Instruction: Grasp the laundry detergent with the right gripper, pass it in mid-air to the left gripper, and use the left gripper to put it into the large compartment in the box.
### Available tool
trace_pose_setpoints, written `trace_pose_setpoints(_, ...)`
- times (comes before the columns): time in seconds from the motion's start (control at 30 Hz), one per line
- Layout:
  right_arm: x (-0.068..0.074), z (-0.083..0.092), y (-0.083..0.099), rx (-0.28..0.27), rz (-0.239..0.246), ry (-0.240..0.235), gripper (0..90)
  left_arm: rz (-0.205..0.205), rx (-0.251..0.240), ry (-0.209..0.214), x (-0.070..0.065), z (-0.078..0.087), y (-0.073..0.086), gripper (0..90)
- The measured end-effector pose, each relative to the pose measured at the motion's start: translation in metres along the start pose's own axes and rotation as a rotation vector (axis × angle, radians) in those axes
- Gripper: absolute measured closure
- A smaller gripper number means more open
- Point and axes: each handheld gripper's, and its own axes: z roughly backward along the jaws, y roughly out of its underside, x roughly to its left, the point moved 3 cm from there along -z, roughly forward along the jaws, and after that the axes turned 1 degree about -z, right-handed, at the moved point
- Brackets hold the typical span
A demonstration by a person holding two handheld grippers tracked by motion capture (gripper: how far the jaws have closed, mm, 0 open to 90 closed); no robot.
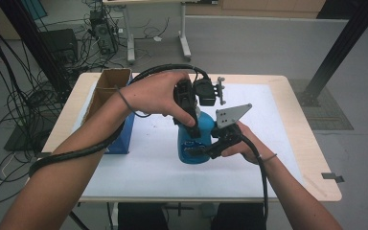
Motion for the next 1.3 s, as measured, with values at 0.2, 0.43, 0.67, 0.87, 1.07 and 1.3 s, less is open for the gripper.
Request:
trace_pose_setpoints(0.2,0.0000,-0.0003,0.0005,-0.001,-0.002,-0.001,42.7,0.002,-0.002,0.002,0.0003,-0.0005,-0.0001,37.5)
trace_pose_setpoints(0.43,-0.0011,-0.0001,0.0005,-0.007,-0.003,-0.001,42.7,0.004,-0.013,0.002,0.0015,-0.0003,0.0000,37.5)
trace_pose_setpoints(0.67,-0.0015,0.0005,0.0006,-0.008,-0.005,0.000,42.7,0.006,-0.016,0.000,0.0016,-0.0003,-0.0001,37.6)
trace_pose_setpoints(0.87,-0.0016,0.0007,0.0009,-0.008,-0.002,0.000,42.7,0.011,-0.021,0.000,0.0014,-0.0005,-0.0004,37.5)
trace_pose_setpoints(1.07,-0.0021,0.0011,0.0014,-0.009,-0.001,0.000,42.7,0.015,-0.022,0.000,0.0018,-0.0010,-0.0002,37.5)
trace_pose_setpoints(1.3,-0.0027,0.0001,0.0020,-0.009,-0.001,-0.002,42.7,0.019,-0.022,0.000,0.0025,-0.0017,-0.0001,37.5)
